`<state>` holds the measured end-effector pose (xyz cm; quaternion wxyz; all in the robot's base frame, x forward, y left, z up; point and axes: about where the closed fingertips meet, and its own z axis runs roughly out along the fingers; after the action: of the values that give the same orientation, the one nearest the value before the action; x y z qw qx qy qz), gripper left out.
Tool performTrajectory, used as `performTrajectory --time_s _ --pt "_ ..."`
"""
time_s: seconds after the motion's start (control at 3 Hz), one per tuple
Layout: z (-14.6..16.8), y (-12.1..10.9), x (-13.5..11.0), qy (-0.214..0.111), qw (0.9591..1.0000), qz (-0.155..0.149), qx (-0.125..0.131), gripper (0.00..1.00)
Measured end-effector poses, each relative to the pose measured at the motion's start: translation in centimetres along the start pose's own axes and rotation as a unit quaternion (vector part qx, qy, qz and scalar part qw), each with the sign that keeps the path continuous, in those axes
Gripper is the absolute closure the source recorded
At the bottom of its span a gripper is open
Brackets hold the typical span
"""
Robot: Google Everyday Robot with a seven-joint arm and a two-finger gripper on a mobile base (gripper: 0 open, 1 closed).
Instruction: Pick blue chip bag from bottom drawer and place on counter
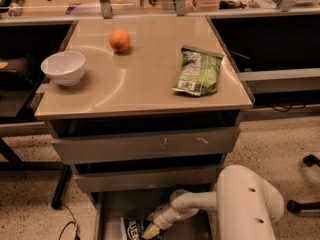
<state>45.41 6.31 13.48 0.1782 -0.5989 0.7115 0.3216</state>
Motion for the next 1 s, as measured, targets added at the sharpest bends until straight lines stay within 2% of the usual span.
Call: performTrajectory --time_s 0.33,0.67,1.0 --pt "-3.9 1.1 -1.0 -0.031 0.9995 0.007 0.003 1.00" --pt "-8.5 2.4 -1.2 -0.052 0.9981 0.026 0.017 1.00" --pt "-13.2 4.0 -1.2 -0.060 0.9967 0.046 0.030 1.00"
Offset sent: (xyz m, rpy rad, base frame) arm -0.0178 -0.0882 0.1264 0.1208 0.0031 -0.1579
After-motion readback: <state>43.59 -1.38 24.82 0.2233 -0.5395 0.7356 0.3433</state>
